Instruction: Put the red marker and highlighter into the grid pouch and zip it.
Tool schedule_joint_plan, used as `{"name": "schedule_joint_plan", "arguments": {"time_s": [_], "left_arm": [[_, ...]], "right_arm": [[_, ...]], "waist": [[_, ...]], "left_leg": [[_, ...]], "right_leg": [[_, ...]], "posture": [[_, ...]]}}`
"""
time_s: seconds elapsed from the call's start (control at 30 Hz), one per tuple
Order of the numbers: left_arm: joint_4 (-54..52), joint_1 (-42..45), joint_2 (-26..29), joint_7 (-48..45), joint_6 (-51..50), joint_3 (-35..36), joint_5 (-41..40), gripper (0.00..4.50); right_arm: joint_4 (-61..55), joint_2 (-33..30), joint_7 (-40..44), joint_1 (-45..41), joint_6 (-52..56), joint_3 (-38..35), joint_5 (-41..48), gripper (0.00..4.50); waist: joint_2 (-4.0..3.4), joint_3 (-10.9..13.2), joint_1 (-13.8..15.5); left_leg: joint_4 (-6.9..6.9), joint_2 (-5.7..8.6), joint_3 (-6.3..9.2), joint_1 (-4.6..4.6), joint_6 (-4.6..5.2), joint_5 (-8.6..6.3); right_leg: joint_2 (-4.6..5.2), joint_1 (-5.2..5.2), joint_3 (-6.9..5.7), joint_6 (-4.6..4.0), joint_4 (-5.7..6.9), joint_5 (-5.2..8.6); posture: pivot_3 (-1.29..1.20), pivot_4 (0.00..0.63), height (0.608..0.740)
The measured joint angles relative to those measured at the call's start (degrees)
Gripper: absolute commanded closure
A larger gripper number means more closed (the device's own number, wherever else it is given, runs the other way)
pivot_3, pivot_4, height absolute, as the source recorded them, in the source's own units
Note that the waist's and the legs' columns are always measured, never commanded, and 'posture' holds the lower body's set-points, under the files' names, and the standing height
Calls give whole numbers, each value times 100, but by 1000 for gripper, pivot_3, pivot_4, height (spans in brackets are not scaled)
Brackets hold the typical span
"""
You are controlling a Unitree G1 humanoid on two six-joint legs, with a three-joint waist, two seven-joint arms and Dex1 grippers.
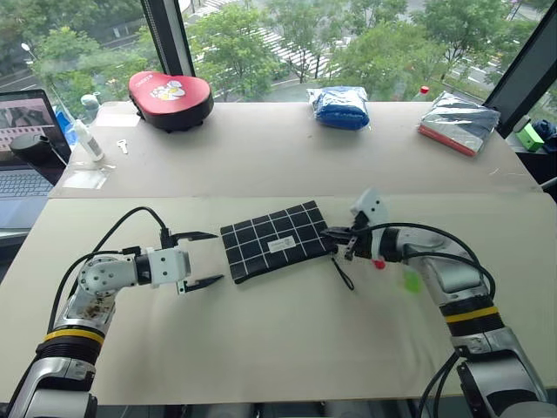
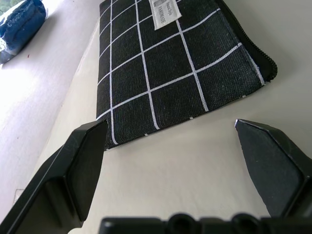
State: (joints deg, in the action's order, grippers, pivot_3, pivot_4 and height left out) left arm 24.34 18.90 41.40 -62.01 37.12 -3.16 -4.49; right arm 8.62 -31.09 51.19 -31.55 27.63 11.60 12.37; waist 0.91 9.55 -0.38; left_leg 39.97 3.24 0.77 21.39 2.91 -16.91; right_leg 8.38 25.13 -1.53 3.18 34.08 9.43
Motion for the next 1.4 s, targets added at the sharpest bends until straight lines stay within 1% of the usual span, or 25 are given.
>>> {"name": "schedule_joint_plan", "arguments": {"time_s": [0.13, 0.23, 0.37, 0.5, 0.6, 0.9, 1.17, 1.33, 1.4], "left_arm": [[-177, 1, -1, 5, -37, -57, 0, 0], [-403, -4, 0, 1, -129, -114, 0, 0], [-636, -67, 1, -51, -237, -266, 0, 0], [-686, -89, -1, -27, -177, -365, 96, 0], [-569, -78, -31, 92, 114, -446, 270, 0], [547, 563, -427, 922, 1382, -636, 981, 0], [898, 830, -696, 1067, 1780, -947, 1006, 0], [1055, 955, -728, 1077, 1894, -1069, 1003, 0], [1118, 979, -741, 1039, 1905, -1119, 952, 528]], "right_arm": [[128, -112, 68, -194, -392, 371, -459, 4468], [319, -213, 115, -381, -909, 745, -966, 4468], [558, -221, 172, -531, -1317, 898, -1230, 4468], [688, -175, 223, -605, -1419, 904, -1337, 4468], [729, -158, 235, -604, -1465, 883, -1341, 4468], [539, -155, 236, -330, -1431, 581, -1316, 4468], [360, -169, 223, -169, -1305, 443, -1322, 4468], [320, -153, 215, -129, -1269, 399, -1323, 4468], [320, -142, 214, -124, -1262, 385, -1323, 4500]], "waist": [[4, -3, -22], [14, -10, -22], [24, -16, -27], [24, -17, -24], [24, -17, -23], [25, -20, 65], [27, -23, 107], [27, -23, 107], [27, -23, 107]], "left_leg": [[0, -2, -1, -1, 0, 0], [2, -2, 0, -9, 0, 0], [3, -3, 2, -25, 1, -1], [5, -4, 5, -27, 1, 0], [5, -4, 5, -29, 1, 0], [10, 1, 8, -29, -8, 6], [14, 1, 10, -28, -4, 3], [15, 0, 12, -29, -2, 3], [15, 0, 13, -30, -2, 2]], "right_leg": [[0, -2, -7, 0, -1, 0], [0, -12, -10, 0, -2, 0], [0, -28, -9, 0, -3, 0], [0, -25, -10, 0, -3, 0], [0, -24, -9, -1, -3, 0], [0, -28, -11, -5, -2, -3], [1, -36, -15, -5, -2, -3], [1, -43, -22, -5, -3, -3], [1, -46, -23, -5, -3, -3]], "posture": [[0, 150, 740], [0, 150, 740], [0, 150, 740], [0, 150, 740], [0, 150, 740], [0, 150, 740], [0, 150, 740], [0, 150, 740], [0, 150, 740]]}}
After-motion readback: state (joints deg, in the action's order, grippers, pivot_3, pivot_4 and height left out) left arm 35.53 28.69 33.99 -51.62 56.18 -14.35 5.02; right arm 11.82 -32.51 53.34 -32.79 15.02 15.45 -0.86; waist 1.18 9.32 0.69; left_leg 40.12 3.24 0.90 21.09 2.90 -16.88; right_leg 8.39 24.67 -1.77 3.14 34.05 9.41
